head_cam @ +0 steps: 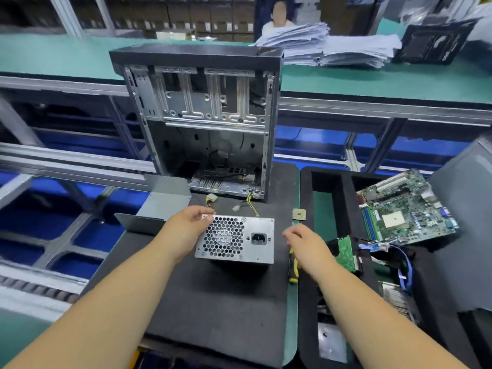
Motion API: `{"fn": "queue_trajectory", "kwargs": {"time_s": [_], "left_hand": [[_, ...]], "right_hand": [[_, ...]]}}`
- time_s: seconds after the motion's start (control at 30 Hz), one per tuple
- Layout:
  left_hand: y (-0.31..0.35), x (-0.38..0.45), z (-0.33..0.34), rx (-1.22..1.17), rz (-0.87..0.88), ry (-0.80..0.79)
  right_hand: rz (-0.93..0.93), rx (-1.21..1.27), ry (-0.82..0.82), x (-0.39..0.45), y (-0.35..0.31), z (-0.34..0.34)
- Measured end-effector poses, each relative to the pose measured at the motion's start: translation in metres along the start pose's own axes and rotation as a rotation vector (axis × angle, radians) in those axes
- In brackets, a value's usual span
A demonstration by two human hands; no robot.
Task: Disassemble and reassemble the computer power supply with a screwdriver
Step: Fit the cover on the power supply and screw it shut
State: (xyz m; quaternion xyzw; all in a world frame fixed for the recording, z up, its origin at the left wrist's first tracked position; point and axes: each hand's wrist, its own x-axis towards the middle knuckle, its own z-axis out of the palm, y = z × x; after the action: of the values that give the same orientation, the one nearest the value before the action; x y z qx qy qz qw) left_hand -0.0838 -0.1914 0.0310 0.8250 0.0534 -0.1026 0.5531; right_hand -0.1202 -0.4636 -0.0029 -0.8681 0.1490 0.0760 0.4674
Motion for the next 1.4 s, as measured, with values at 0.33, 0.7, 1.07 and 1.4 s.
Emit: {"fn": "queue_trajectory", "kwargs": {"time_s": [0.33,0.7,1.07,1.4], "left_hand": [[0.002,-0.036,-0.018,0.308,0.066,-0.179],[-0.012,-0.015,-0.001,0.452,0.298,-0.078],[-0.060,-0.015,-0.010,0.609,0.401,-0.247],[-0.043,0.001,-0.005,0.446,0.417,-0.188]], "right_hand": [[-0.360,-0.222,-0.211,-0.035,-0.052,-0.006],[-0.464,-0.396,0.005,-0.021,-0.033,0.010],[-0.331,-0.335,-0.268,-0.023,0.000,0.019],[-0.236,-0.382,-0.001,-0.004,0.021,0.029]]}}
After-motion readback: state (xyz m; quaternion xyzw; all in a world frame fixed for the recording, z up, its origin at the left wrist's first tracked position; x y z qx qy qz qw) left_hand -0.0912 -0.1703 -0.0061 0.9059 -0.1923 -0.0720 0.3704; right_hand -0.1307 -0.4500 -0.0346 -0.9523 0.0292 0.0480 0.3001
